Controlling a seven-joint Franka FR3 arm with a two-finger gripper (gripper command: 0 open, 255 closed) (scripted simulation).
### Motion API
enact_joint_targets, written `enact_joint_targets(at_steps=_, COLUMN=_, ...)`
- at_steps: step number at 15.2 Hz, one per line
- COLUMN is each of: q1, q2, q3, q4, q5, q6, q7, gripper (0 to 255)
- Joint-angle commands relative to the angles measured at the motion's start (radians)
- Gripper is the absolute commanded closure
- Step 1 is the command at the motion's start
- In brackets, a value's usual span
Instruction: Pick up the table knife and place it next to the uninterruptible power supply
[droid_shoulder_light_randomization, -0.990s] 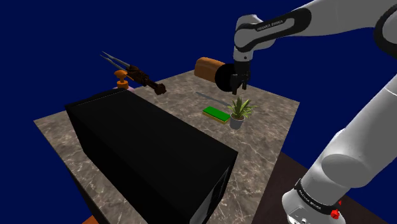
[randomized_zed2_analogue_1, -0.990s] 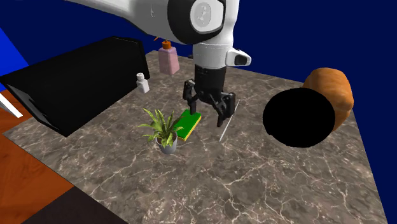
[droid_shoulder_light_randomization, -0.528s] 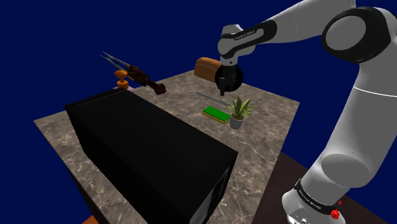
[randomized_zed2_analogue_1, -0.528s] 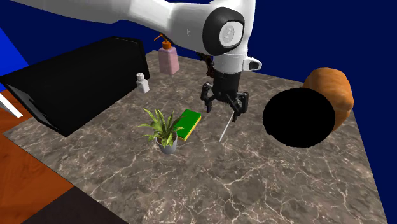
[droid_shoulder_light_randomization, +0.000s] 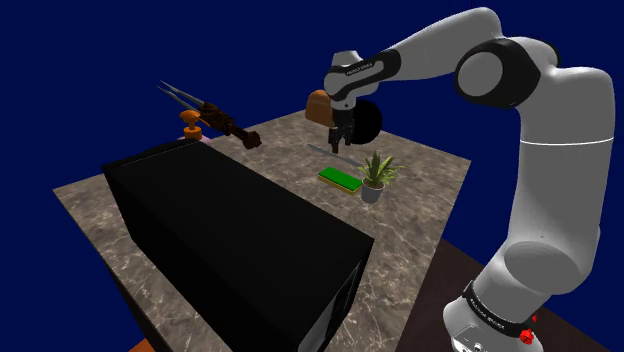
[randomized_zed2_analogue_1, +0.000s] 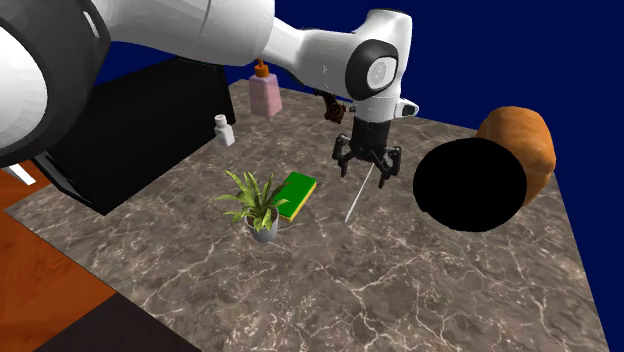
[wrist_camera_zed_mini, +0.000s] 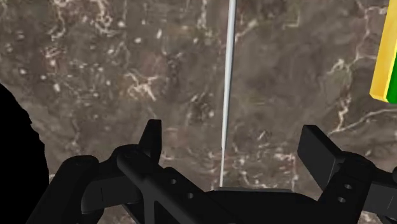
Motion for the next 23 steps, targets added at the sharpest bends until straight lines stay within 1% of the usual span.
enact_joint_targets(at_steps=1, q1=0.0, q2=0.008, q3=0.001, q4=-0.016, q5=0.001, q6=0.025, q7=0.001, gripper=0)
enact_joint_targets(at_steps=5, q1=-0.002, q2=0.02, q3=0.001, q4=-0.048, q5=0.001, q6=0.069, q7=0.0, gripper=0)
enact_joint_targets(at_steps=12, q1=-0.002, q2=0.02, q3=0.001, q4=-0.048, q5=0.001, q6=0.069, q7=0.0, gripper=0)
enact_joint_targets(at_steps=13, q1=-0.002, q2=0.02, q3=0.001, q4=-0.048, q5=0.001, q6=0.069, q7=0.0, gripper=255)
enact_joint_targets(at_steps=22, q1=-0.002, q2=0.021, q3=0.001, q4=-0.048, q5=0.001, q6=0.069, q7=0.0, gripper=255)
enact_joint_targets(at_steps=23, q1=-0.001, q2=0.015, q3=0.001, q4=-0.042, q5=0.001, q6=0.058, q7=0.0, gripper=255)
